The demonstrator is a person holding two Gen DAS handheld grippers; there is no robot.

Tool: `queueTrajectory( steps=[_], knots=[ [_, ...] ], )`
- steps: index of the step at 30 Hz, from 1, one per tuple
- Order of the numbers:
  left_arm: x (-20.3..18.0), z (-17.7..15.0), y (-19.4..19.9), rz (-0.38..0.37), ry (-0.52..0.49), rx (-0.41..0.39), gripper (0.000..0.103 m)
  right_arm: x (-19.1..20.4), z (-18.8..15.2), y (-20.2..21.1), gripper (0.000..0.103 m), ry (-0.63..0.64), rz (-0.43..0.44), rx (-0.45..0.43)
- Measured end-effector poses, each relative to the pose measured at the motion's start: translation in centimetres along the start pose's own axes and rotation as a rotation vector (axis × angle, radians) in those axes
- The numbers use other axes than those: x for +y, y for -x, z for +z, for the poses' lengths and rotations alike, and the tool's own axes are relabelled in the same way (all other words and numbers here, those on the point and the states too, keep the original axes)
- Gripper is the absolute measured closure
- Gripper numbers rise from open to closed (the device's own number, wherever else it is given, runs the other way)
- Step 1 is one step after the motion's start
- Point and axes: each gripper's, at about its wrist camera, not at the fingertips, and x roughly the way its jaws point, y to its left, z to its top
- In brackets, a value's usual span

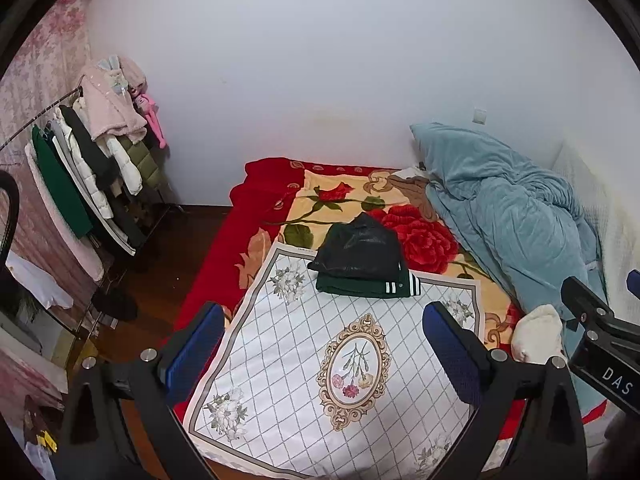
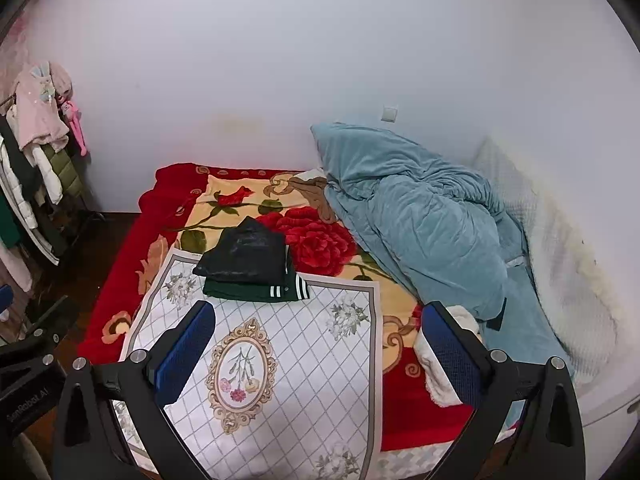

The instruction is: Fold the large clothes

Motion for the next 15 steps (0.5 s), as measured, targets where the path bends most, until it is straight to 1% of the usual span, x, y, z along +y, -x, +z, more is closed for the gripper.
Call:
queueTrajectory(
  steps=[6,15],
  knots=[
    [0.0,-0.03,0.12,0.0,0.007,-0.001,0.002,0.0,0.06,0.08,0.0,0.004,-0.002,-0.002],
    [-0.1,0.05,0.19,0.001,0.009,-0.002,0.002,0.14,0.09,0.1,0.0,0.016,0.018,0.006]
  ],
)
